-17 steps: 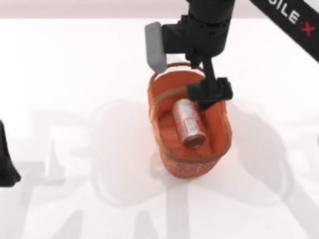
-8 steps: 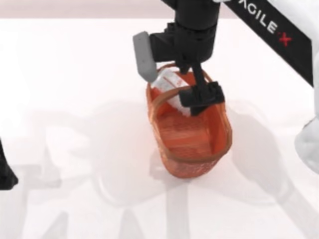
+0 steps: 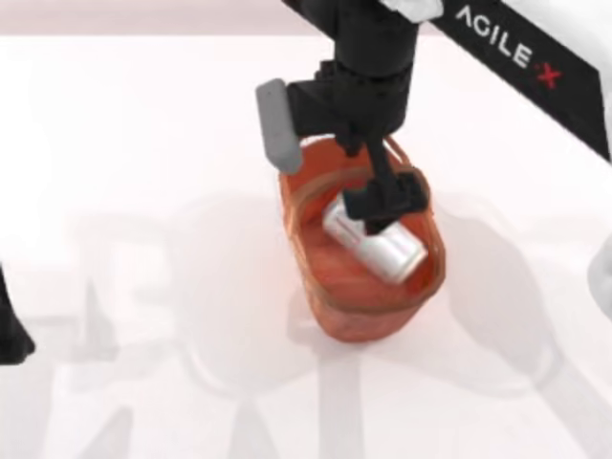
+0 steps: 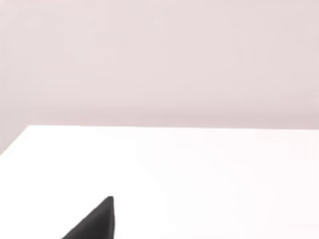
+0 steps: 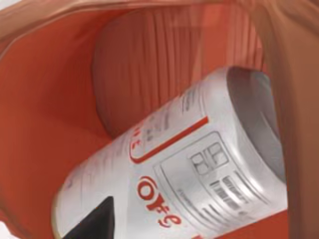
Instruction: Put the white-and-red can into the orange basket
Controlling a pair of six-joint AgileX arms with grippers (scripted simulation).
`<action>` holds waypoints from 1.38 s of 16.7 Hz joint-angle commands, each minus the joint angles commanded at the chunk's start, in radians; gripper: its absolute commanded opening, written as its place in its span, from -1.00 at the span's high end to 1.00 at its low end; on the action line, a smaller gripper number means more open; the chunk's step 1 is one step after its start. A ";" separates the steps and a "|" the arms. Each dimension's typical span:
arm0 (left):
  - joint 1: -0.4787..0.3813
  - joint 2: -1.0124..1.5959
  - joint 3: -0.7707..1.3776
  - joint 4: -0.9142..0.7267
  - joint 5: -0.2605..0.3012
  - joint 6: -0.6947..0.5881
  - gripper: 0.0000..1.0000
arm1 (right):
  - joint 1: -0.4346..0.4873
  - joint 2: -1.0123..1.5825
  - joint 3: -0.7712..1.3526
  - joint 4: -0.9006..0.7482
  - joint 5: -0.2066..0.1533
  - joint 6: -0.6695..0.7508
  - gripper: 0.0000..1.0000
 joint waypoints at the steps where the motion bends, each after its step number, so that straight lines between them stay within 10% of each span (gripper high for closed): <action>1: 0.000 0.000 0.000 0.000 0.000 0.000 -1.00 | 0.000 -0.009 -0.025 0.018 0.000 0.000 -1.00; 6: 0.000 0.000 0.000 0.000 0.000 0.000 -1.00 | 0.001 -0.016 -0.044 0.033 0.000 0.000 -1.00; 19: 0.000 0.000 0.000 0.000 0.000 0.000 -1.00 | 0.001 -0.016 -0.044 0.033 0.000 0.000 0.96; 23: 0.000 0.000 0.000 0.000 0.000 0.000 -1.00 | 0.001 -0.016 -0.044 0.033 0.000 0.000 1.00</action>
